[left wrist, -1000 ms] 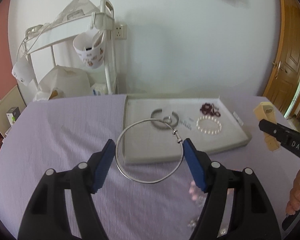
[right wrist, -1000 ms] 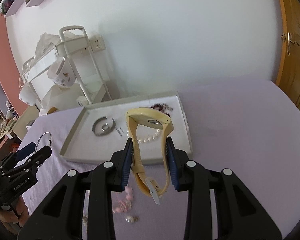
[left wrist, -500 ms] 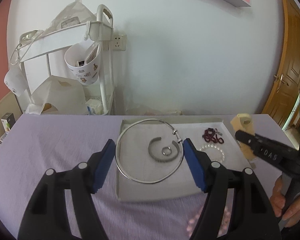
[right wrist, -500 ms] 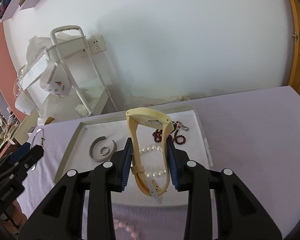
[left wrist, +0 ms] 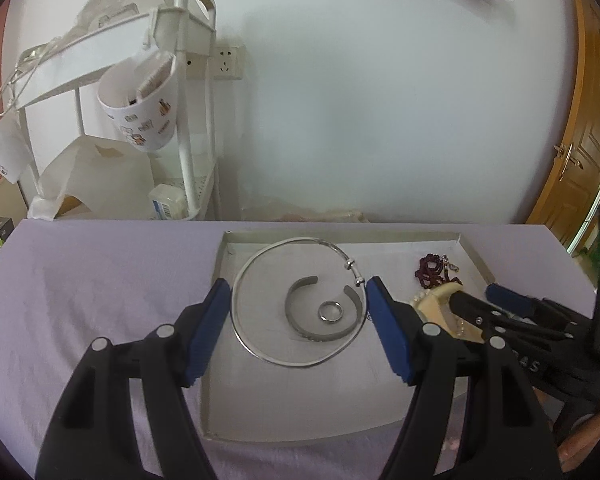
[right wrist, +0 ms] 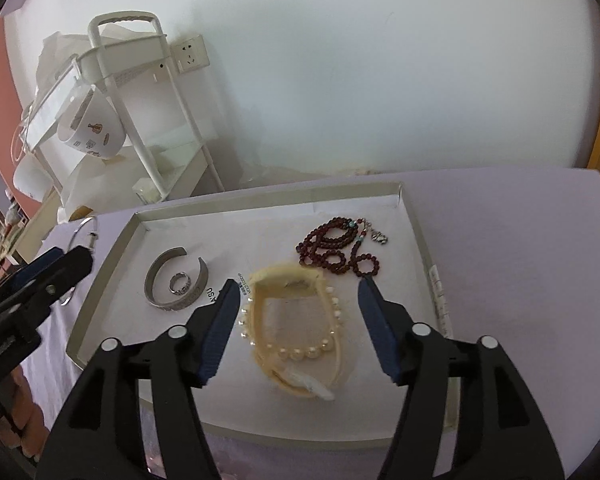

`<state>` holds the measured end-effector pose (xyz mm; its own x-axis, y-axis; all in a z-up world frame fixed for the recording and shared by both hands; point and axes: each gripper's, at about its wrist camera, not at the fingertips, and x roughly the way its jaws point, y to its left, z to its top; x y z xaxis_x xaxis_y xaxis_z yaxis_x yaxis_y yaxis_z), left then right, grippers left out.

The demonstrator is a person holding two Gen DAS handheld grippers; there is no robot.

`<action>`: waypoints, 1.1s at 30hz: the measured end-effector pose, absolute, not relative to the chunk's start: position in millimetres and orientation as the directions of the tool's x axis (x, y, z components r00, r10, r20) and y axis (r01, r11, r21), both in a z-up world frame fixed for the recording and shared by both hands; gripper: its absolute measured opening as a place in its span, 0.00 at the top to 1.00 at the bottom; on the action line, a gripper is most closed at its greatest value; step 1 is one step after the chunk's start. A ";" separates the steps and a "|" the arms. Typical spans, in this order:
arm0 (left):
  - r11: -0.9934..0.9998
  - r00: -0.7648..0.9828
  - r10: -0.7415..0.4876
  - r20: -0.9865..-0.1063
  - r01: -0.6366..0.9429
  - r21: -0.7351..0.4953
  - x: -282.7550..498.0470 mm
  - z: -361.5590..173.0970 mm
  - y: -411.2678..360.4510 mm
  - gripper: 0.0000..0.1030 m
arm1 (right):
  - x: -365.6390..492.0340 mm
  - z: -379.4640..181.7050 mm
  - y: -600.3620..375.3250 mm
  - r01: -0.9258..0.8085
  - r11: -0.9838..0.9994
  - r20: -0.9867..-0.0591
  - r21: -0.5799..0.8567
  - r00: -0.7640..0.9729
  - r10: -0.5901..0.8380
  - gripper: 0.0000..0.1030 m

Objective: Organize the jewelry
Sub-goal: 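Carry the watch and bangle into the white tray and open both tools, then move both open tools back out of the tray toward the remaining jewelry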

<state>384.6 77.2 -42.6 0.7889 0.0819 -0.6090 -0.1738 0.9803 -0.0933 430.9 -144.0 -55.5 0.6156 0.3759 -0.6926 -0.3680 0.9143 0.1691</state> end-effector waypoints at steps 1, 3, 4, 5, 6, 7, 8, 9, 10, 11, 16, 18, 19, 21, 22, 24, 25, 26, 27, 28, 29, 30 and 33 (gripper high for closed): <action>0.981 0.787 0.077 -0.612 -0.170 -0.095 386.4 -44.5 75.8 0.33 | 430.9 -54.6 -145.7 -0.369 0.915 -0.691 0.164 0.619 0.374 0.37; 0.982 0.784 0.073 -0.616 -0.164 -0.094 389.7 -48.2 72.1 0.33 | 428.6 -52.3 -153.1 -0.366 0.917 -0.689 0.160 0.624 0.369 0.37; 0.983 0.783 0.069 -0.618 -0.161 -0.094 392.0 -50.2 70.4 0.33 | 428.4 -51.9 -156.2 -0.361 0.919 -0.688 0.158 0.627 0.365 0.37; 0.983 0.780 0.065 -0.623 -0.158 -0.095 394.7 -52.6 68.3 0.33 | 427.7 -51.0 -161.2 -0.355 0.922 -0.687 0.157 0.631 0.360 0.37; 0.983 0.777 0.061 -0.627 -0.156 -0.098 397.3 -54.0 67.4 0.33 | 427.8 -50.4 -165.6 -0.347 0.925 -0.687 0.153 0.636 0.352 0.37; 0.983 0.772 0.058 -0.633 -0.157 -0.101 400.2 -56.1 66.1 0.33 | 428.1 -50.2 -169.0 -0.340 0.928 -0.687 0.152 0.639 0.346 0.37; 0.982 0.762 0.054 -0.645 -0.158 -0.105 404.1 -59.5 64.6 0.33 | 428.6 -49.5 -173.8 -0.335 0.929 -0.686 0.157 0.640 0.346 0.37; 0.981 0.756 0.050 -0.653 -0.159 -0.109 406.5 -61.3 63.6 0.33 | 429.0 -48.8 -178.5 -0.327 0.931 -0.684 0.163 0.643 0.345 0.37; 0.981 0.747 0.048 -0.663 -0.160 -0.110 409.2 -63.6 62.4 0.33 | 429.7 -48.4 -182.1 -0.320 0.933 -0.682 0.166 0.645 0.343 0.37; 0.980 0.735 0.053 -0.676 -0.166 -0.105 413.0 -67.1 61.3 0.33 | 430.7 -48.0 -186.4 -0.310 0.935 -0.681 0.172 0.648 0.341 0.37; 0.978 0.699 0.057 -0.713 -0.184 -0.102 424.3 -77.3 60.5 0.32 | 432.0 -48.6 -196.0 -0.294 0.936 -0.682 0.192 0.647 0.343 0.37; 0.976 0.687 0.054 -0.725 -0.190 -0.107 426.7 -80.1 61.5 0.28 | 429.4 -49.3 -197.5 -0.297 0.935 -0.682 0.195 0.644 0.347 0.37; 0.975 0.685 0.056 -0.727 -0.193 -0.107 426.5 -80.6 62.2 0.25 | 427.8 -49.3 -197.8 -0.298 0.934 -0.682 0.196 0.643 0.348 0.37; 0.974 0.690 0.066 -0.721 -0.201 -0.103 423.3 -79.5 64.2 0.19 | 422.3 -48.5 -199.6 -0.303 0.931 -0.681 0.203 0.639 0.357 0.37; 0.974 0.692 0.066 -0.719 -0.202 -0.104 421.6 -78.7 65.7 0.19 | 419.0 -48.0 -200.8 -0.306 0.929 -0.680 0.207 0.638 0.361 0.37; 0.972 0.696 0.069 -0.714 -0.209 -0.110 412.7 -75.4 68.4 0.19 | 409.2 -45.3 -203.7 -0.315 0.924 -0.674 0.219 0.635 0.376 0.37; 0.970 0.700 0.069 -0.710 -0.213 -0.115 407.5 -73.4 70.8 0.19 | 403.5 -43.8 -205.0 -0.321 0.920 -0.672 0.223 0.633 0.384 0.37; 0.969 0.708 0.071 -0.703 -0.216 -0.120 398.7 -69.4 73.7 0.19 | 396.6 -42.3 -205.7 -0.328 0.918 -0.670 0.224 0.632 0.389 0.37; 0.968 0.712 0.075 -0.698 -0.219 -0.119 392.9 -66.3 75.3 0.19 | 389.5 -41.0 -206.7 -0.336 0.915 -0.668 0.223 0.631 0.395 0.37; 0.968 0.721 0.080 -0.689 -0.220 -0.118 382.5 -61.4 77.3 0.19 | 383.0 -39.8 -207.9 -0.343 0.913 -0.667 0.223 0.630 0.399 0.37; 0.968 0.729 0.084 -0.680 -0.221 -0.117 370.8 -56.4 78.7 0.19 | 373.9 -38.5 -208.8 -0.352 0.909 -0.663 0.223 0.629 0.406 0.37; 0.968 0.736 0.088 -0.671 -0.221 -0.116 362.2 -52.9 79.3 0.19 | 364.7 -37.4 -209.5 -0.358 0.908 -0.661 0.220 0.630 0.408 0.37; 0.968 0.762 0.111 -0.638 -0.229 -0.104 325.9 -40.5 83.8 0.16 | 338.6 -35.0 -210.7 -0.374 0.905 -0.654 0.201 0.636 0.409 0.37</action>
<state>325.9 83.8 -40.5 0.7620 0.1114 -0.6379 -0.2289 0.9678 -0.1045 338.6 -210.7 -35.0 0.6362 0.4086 -0.6544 -0.3741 0.9052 0.2014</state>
